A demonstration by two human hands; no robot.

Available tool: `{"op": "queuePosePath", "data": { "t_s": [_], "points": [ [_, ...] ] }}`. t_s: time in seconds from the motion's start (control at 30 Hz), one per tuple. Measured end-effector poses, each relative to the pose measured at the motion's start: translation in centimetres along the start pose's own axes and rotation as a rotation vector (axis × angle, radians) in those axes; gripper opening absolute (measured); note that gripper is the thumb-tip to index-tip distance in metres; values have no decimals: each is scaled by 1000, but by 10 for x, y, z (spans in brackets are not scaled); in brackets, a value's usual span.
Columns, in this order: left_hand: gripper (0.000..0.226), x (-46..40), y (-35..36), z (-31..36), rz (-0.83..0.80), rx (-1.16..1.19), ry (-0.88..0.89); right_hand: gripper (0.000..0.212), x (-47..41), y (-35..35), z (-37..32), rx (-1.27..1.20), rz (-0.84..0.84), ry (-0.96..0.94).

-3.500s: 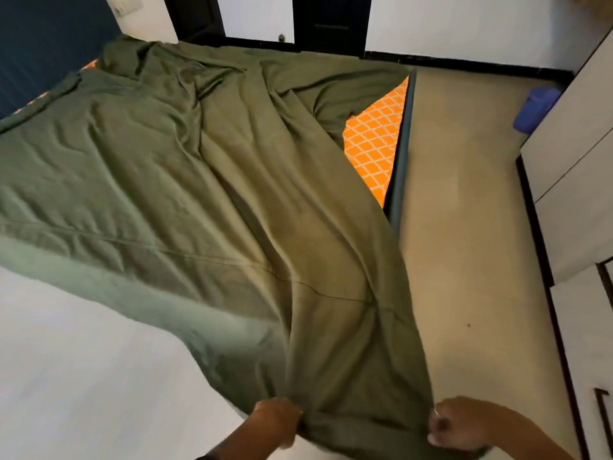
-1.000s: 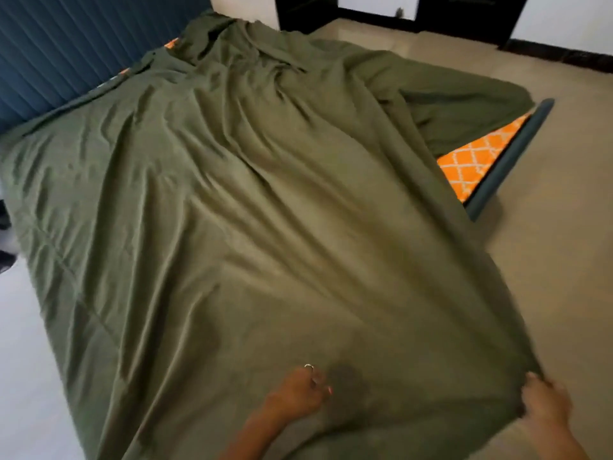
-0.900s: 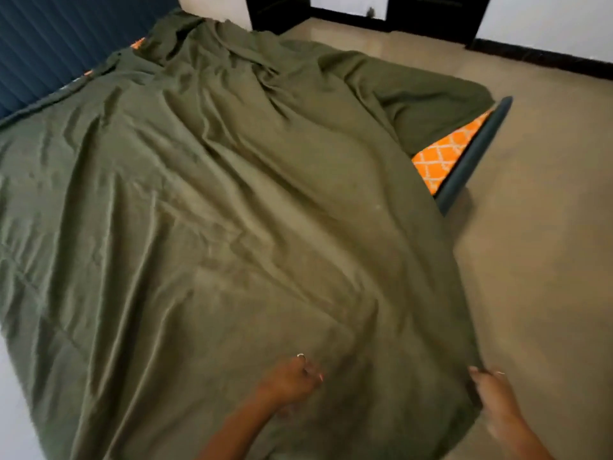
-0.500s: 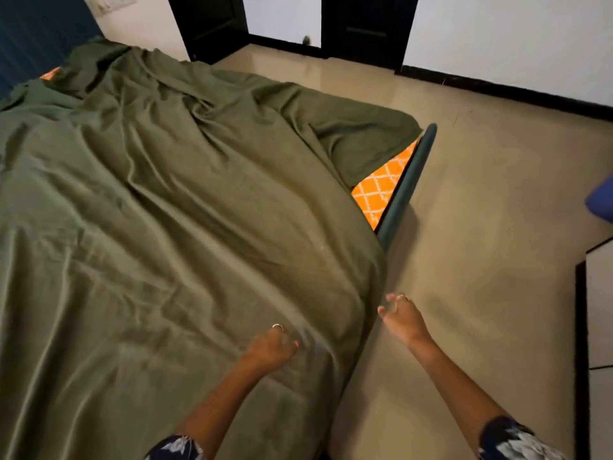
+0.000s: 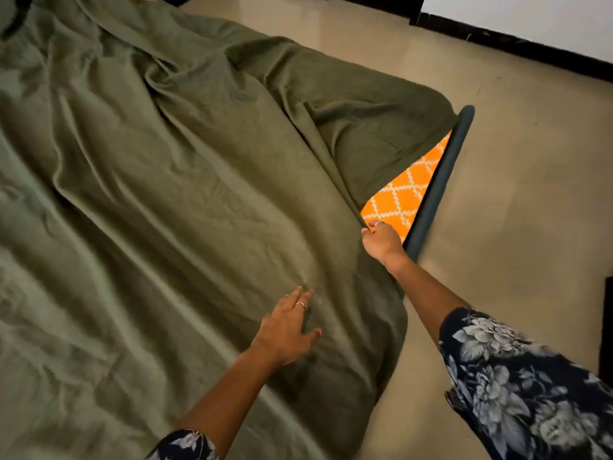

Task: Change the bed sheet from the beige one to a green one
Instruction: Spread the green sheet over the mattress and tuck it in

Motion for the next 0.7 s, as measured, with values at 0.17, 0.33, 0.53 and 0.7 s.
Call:
{"op": "queuePosePath", "data": {
  "t_s": [0.17,0.33,0.53,0.7],
  "points": [
    [76,-28,0,9,-10,10,-21,34,-35,-2,2,-335,69,130],
    [72,-44,5,14,-60,25,-127,31,-65,18,0,-639,-6,298],
    [71,-46,13,15,-43,30,-289,16,-82,6,-11,-901,-56,309],
    [70,-56,2,49,4,3,-451,20,-96,-156,93,-832,218,372]
  ]
}}
Point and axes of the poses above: each hand's wrist, its own x-axis away from the middle knuckle, its own y-axis out of the palm, z = x × y, the point moved 10 cm from there along -x, towards the middle knuckle, and after that the axes turned 1 degree about y, right-handed, at the moved point
